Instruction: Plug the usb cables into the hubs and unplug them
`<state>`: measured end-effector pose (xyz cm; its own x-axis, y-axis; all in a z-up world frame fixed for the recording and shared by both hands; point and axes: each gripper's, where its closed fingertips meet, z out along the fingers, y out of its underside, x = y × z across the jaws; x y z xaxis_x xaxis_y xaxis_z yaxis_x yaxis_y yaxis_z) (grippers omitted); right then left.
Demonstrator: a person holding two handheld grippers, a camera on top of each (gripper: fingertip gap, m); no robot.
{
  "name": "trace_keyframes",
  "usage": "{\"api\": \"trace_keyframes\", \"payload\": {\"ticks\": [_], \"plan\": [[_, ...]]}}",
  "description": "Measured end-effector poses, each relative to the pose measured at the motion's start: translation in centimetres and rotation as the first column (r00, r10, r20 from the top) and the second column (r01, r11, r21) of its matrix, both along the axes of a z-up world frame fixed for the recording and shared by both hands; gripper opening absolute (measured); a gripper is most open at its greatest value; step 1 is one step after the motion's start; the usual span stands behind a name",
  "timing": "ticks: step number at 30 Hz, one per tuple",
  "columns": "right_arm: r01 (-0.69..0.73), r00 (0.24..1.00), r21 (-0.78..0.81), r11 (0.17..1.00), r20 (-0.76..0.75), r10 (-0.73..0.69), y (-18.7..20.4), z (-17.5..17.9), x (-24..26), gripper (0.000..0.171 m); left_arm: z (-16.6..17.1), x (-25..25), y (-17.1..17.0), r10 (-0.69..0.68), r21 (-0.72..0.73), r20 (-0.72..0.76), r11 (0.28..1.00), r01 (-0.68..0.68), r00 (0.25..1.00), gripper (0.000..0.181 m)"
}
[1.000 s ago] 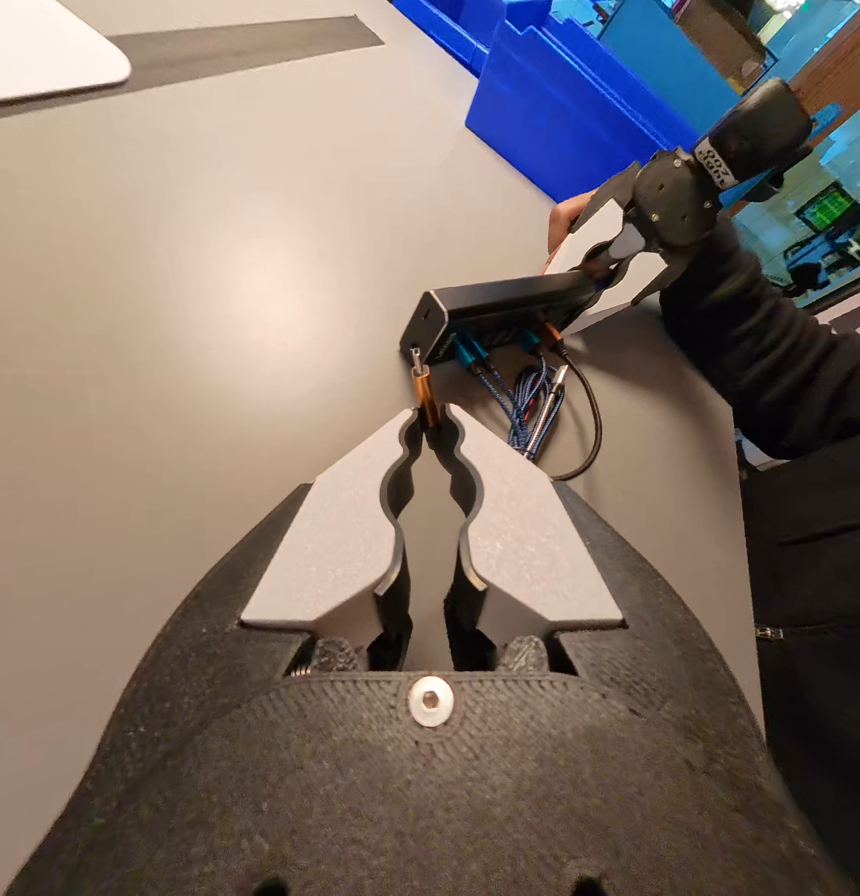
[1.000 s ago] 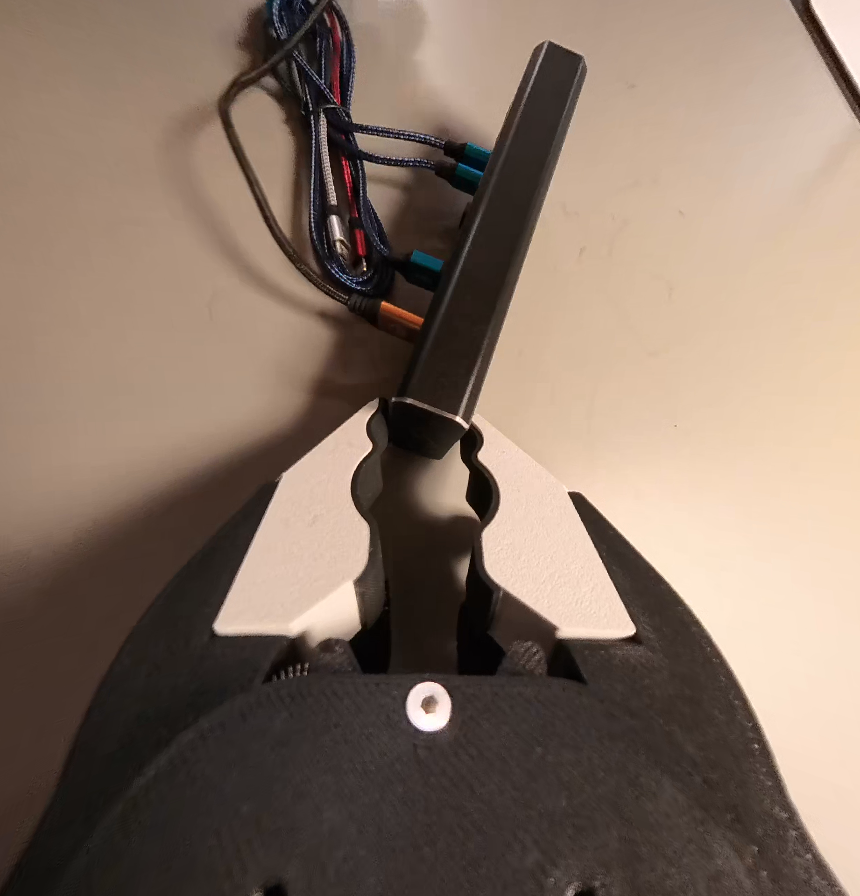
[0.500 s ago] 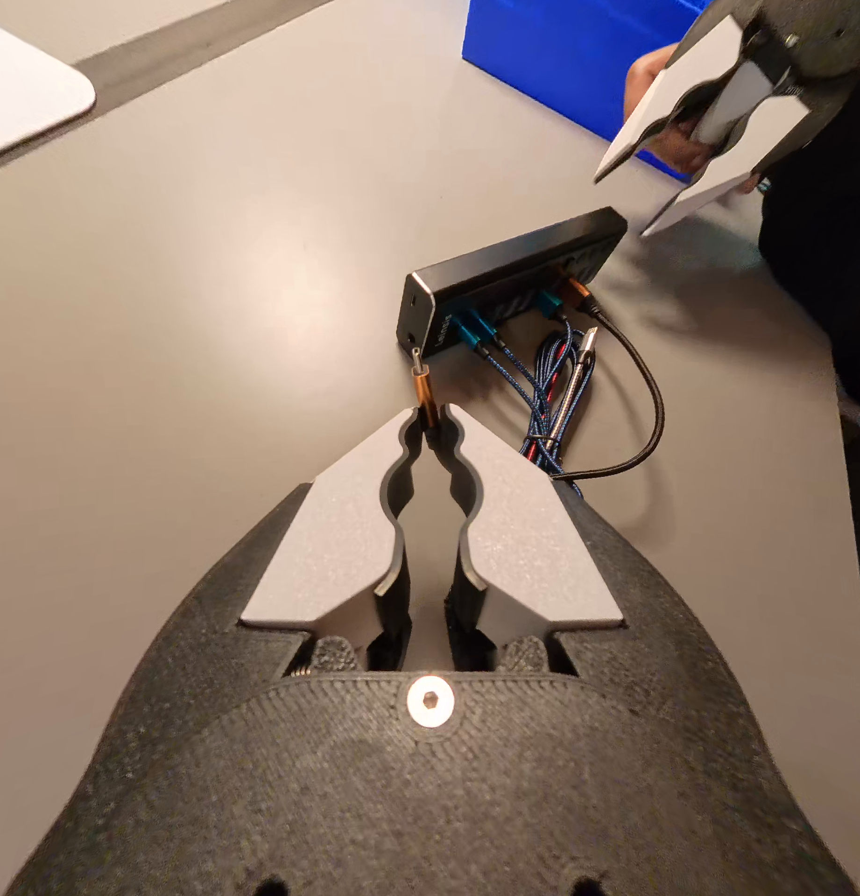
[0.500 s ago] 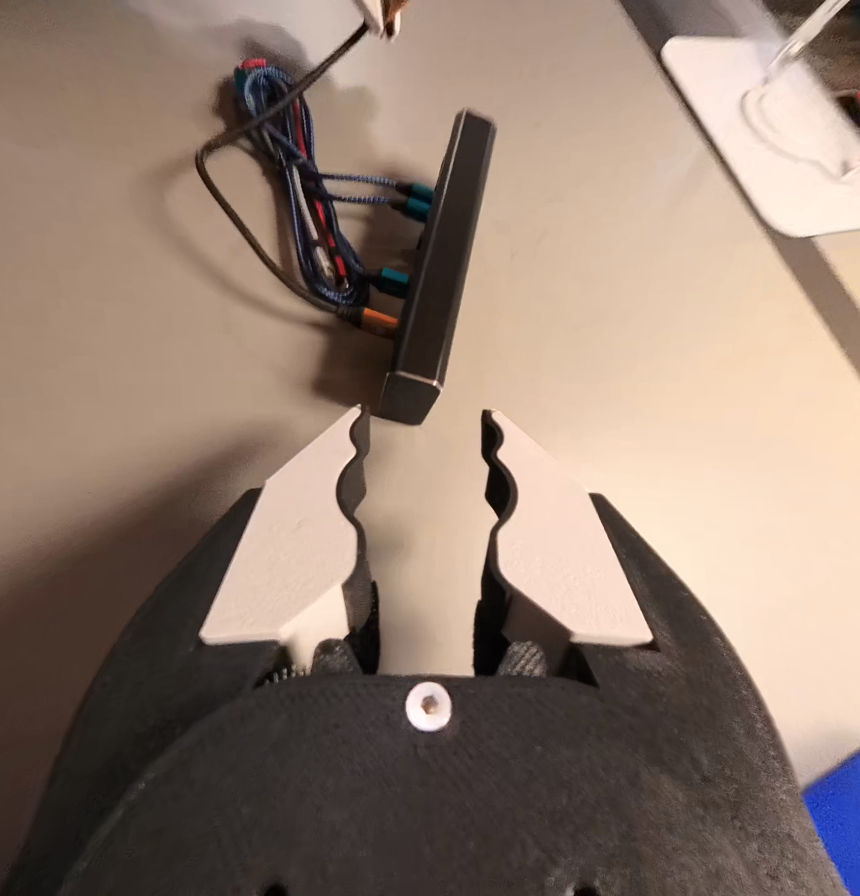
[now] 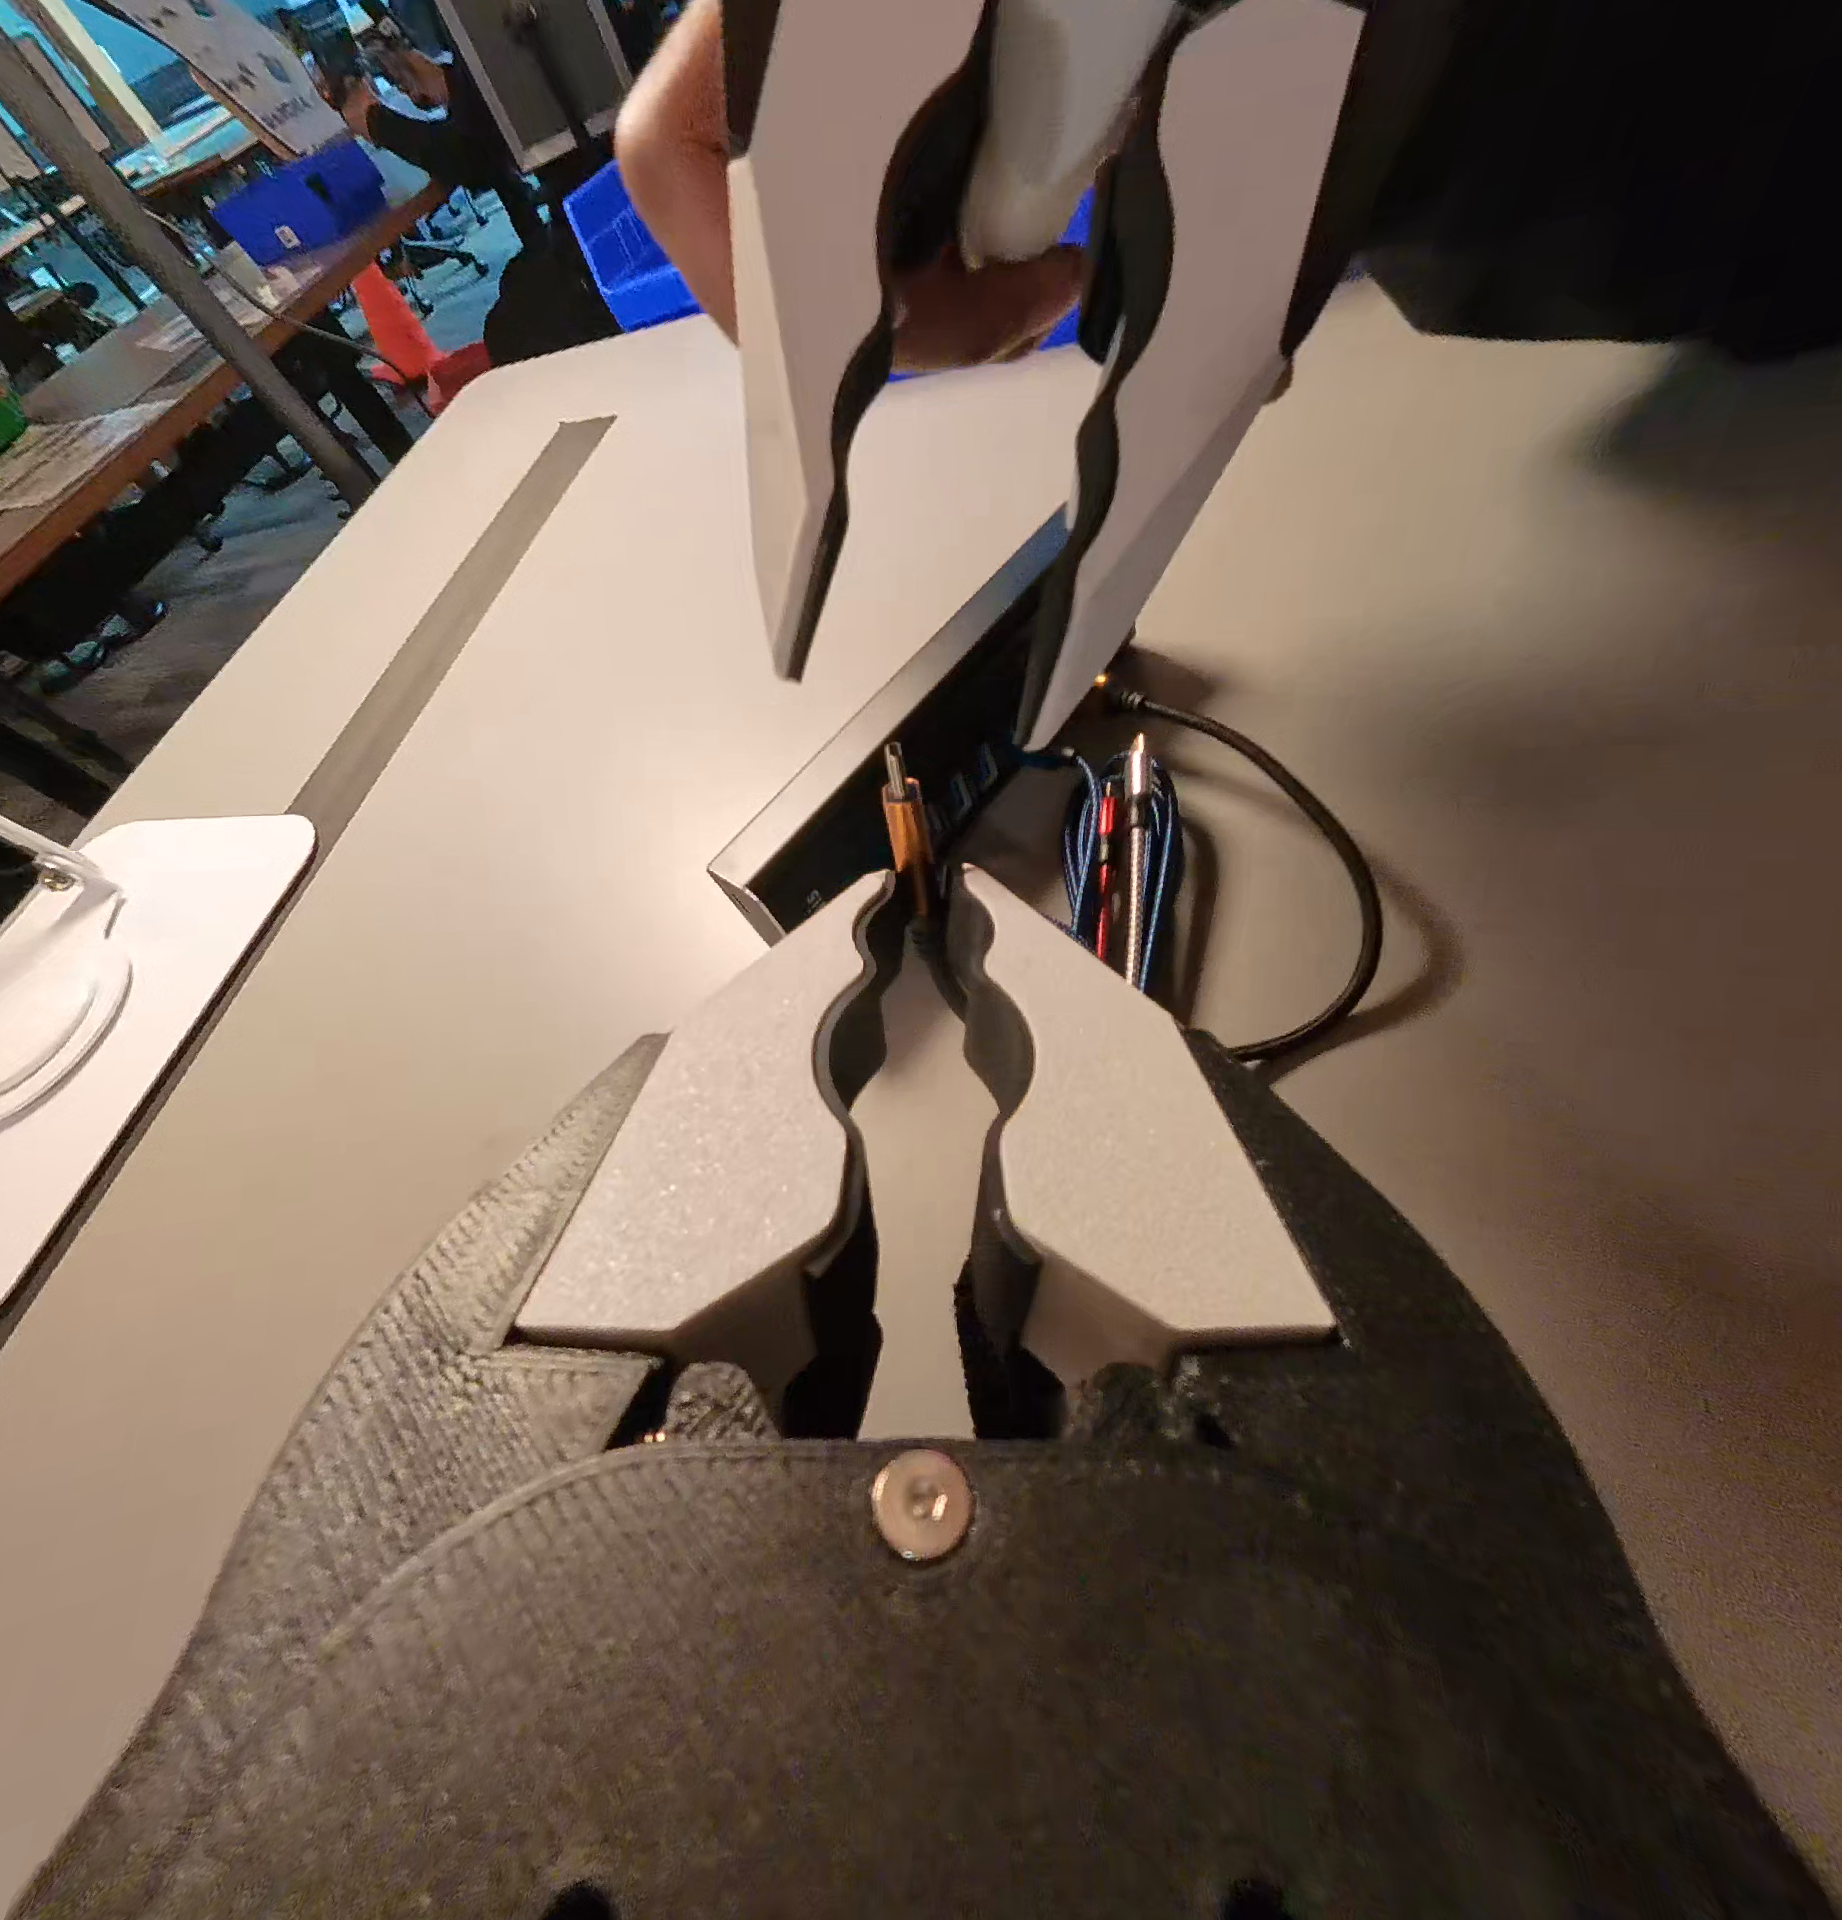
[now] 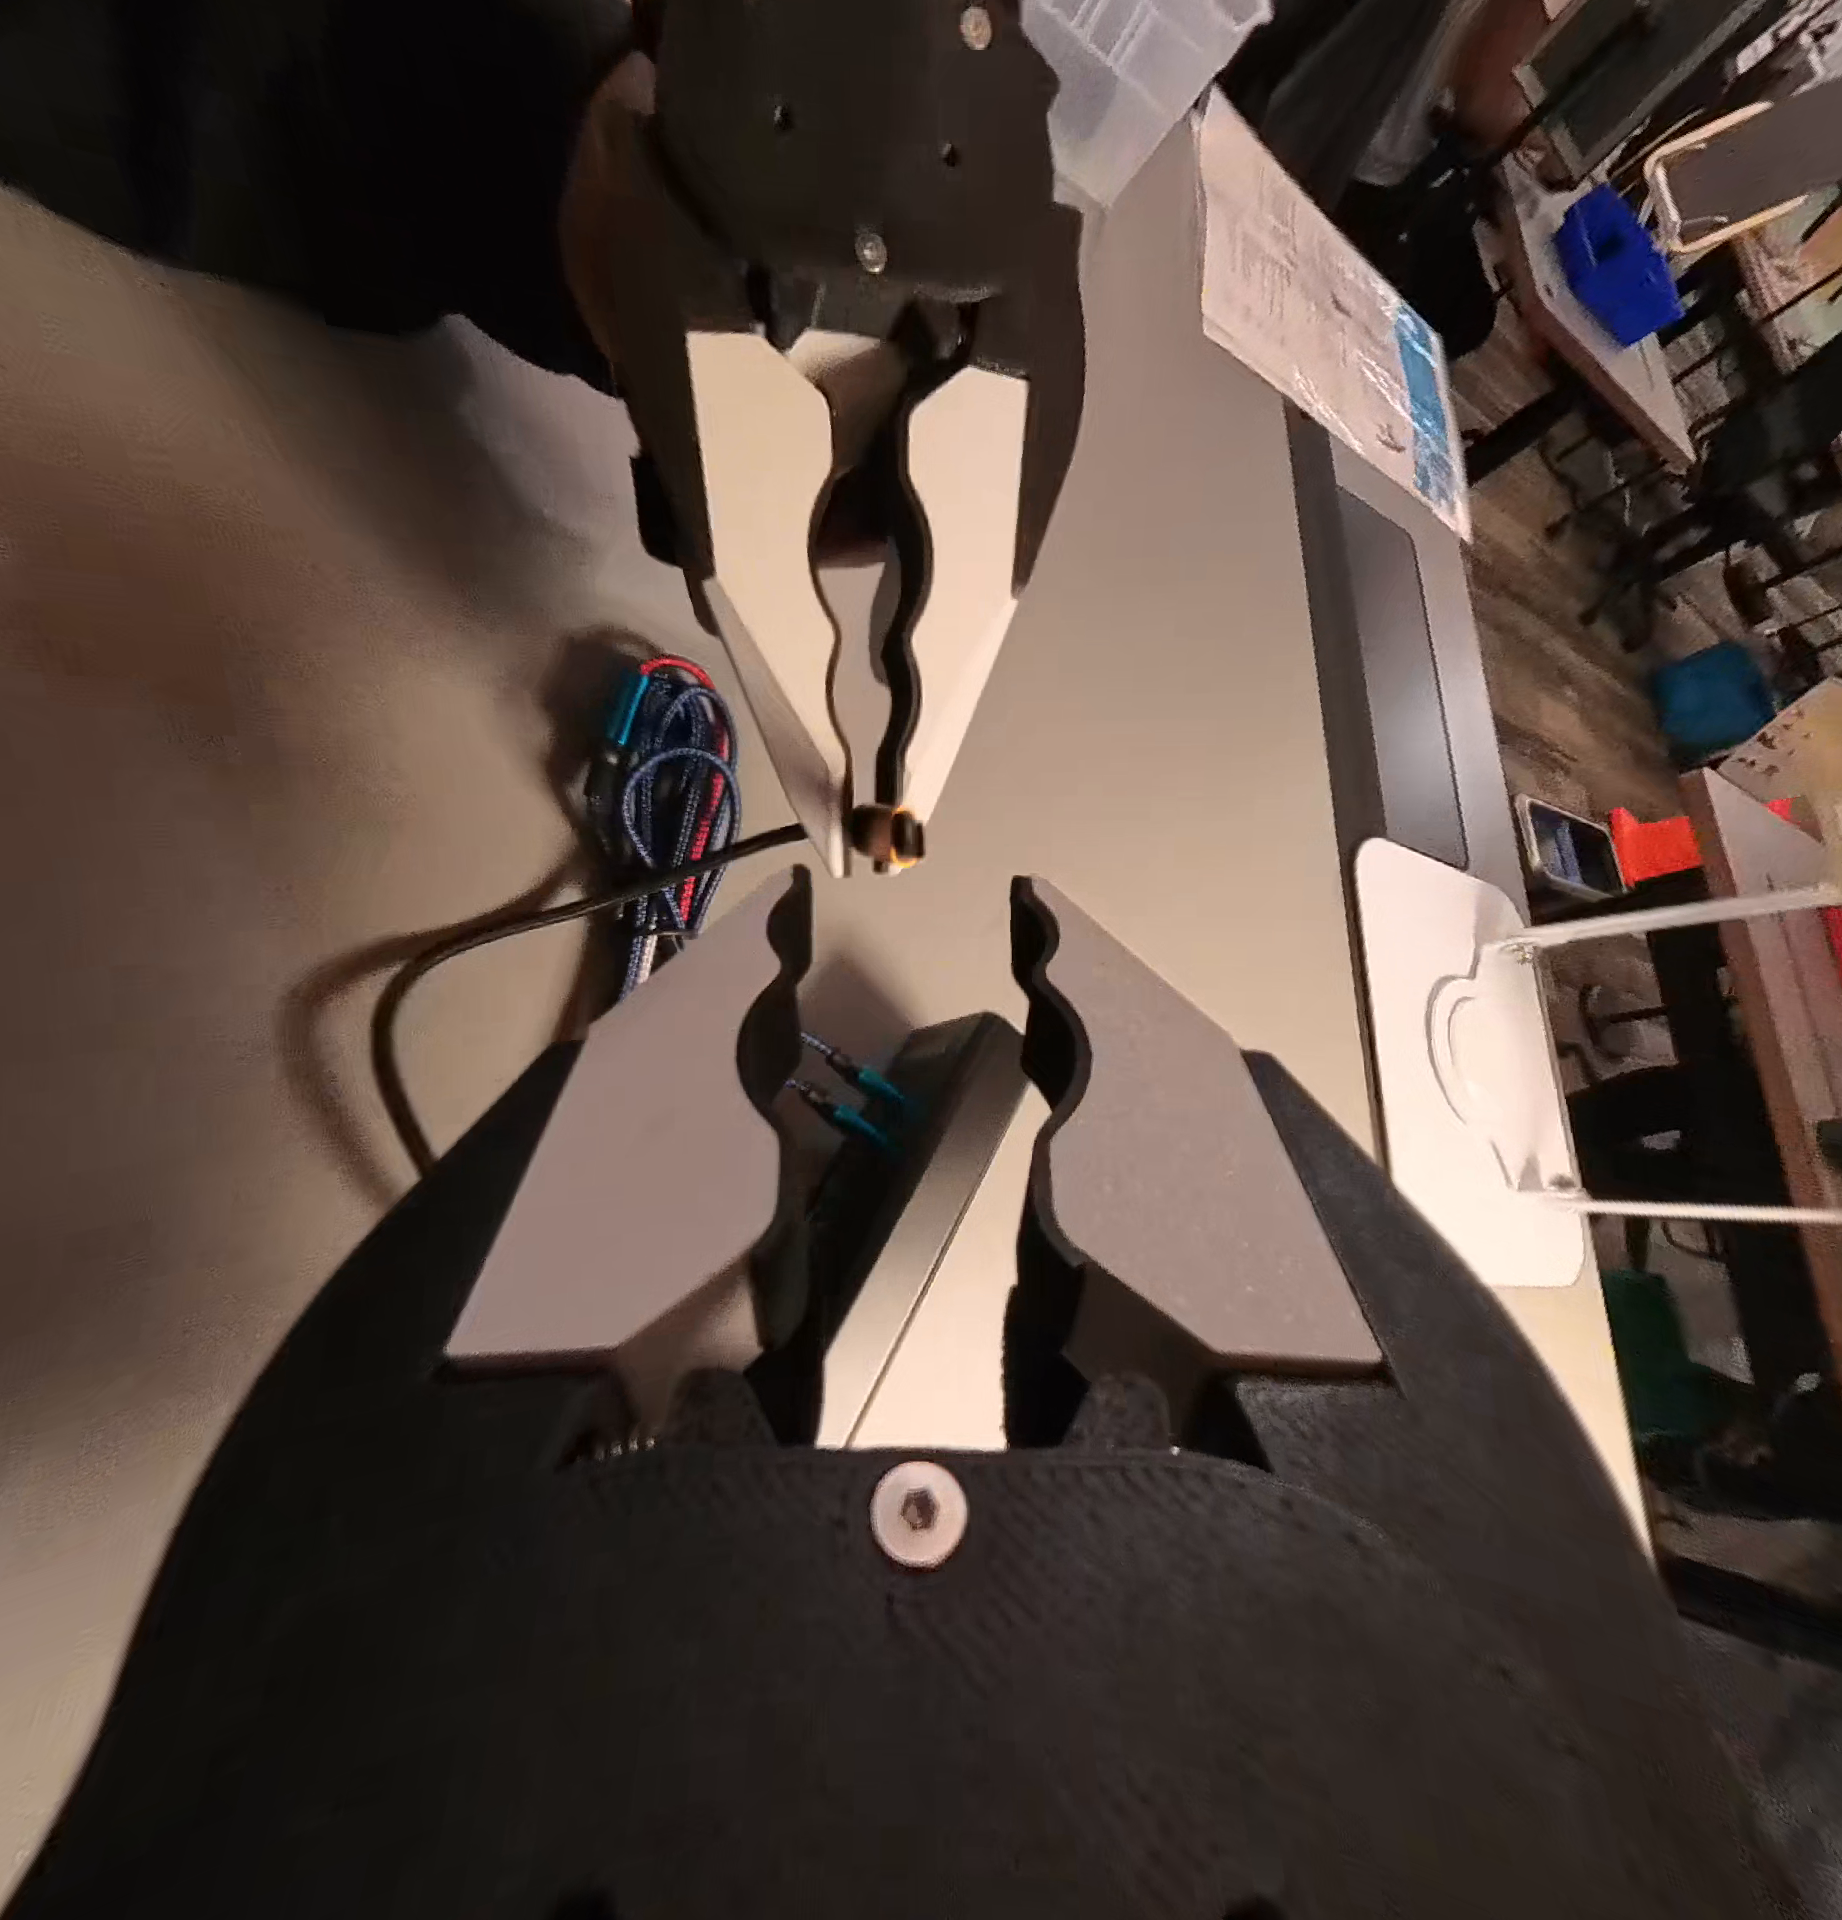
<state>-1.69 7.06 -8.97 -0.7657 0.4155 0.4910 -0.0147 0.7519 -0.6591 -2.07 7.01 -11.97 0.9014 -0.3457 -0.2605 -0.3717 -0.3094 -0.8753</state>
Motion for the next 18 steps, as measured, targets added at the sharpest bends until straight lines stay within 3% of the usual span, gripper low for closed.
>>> {"api": "trace_keyframes", "payload": {"ticks": [14, 18], "plan": [[-0.070, 0.998, 0.119, 0.990, 0.013, 0.069, -1.1, -2.5, 0.2, 0.008, -1.5, 0.7, 0.2, -0.020, -0.052, -0.175, 0.999, 0.011, 0.984, 0.010], [-0.059, 0.998, 0.097, 0.994, -0.016, 0.061, -0.9, -2.0, 0.0, 0.008, -1.2, 0.4, 0.4, 0.000, -0.006, -0.097, 1.000, -0.001, 0.995, 0.011]]}}
